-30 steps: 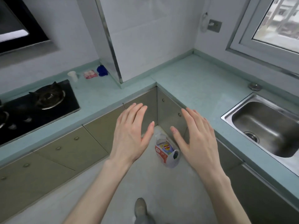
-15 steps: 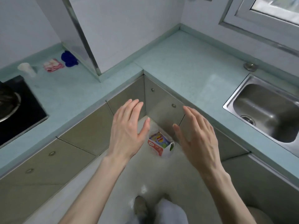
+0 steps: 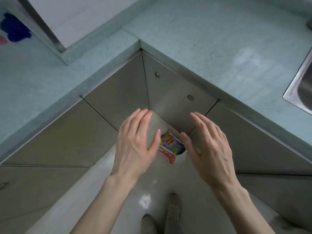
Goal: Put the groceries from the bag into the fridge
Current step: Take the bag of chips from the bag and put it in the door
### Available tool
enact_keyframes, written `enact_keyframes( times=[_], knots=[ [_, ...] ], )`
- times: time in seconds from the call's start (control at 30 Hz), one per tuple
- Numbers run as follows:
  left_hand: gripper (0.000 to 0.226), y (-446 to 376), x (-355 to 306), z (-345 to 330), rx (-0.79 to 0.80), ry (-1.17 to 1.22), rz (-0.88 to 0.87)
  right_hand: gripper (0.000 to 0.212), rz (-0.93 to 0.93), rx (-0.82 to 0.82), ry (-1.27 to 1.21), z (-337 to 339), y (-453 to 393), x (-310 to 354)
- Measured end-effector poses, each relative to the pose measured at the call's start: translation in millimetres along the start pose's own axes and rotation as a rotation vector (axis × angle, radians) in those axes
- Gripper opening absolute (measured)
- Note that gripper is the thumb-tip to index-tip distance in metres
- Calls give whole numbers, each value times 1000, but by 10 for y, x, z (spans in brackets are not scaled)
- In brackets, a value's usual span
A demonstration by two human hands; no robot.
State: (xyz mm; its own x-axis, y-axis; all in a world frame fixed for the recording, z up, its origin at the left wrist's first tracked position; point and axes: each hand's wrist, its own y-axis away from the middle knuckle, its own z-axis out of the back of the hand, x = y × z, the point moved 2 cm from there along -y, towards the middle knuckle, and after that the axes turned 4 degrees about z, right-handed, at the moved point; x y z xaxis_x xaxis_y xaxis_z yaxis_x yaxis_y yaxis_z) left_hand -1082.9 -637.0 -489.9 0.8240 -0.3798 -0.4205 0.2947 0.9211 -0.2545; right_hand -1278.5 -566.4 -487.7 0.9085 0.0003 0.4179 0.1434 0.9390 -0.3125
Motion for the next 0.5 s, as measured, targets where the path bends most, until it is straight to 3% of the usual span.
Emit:
enact_keyframes(
  times=[0.5],
  knots=[
    [49,420,972,-2529,113,59,82,56,-93,233,1,-2288,598,-1263]
  ],
)
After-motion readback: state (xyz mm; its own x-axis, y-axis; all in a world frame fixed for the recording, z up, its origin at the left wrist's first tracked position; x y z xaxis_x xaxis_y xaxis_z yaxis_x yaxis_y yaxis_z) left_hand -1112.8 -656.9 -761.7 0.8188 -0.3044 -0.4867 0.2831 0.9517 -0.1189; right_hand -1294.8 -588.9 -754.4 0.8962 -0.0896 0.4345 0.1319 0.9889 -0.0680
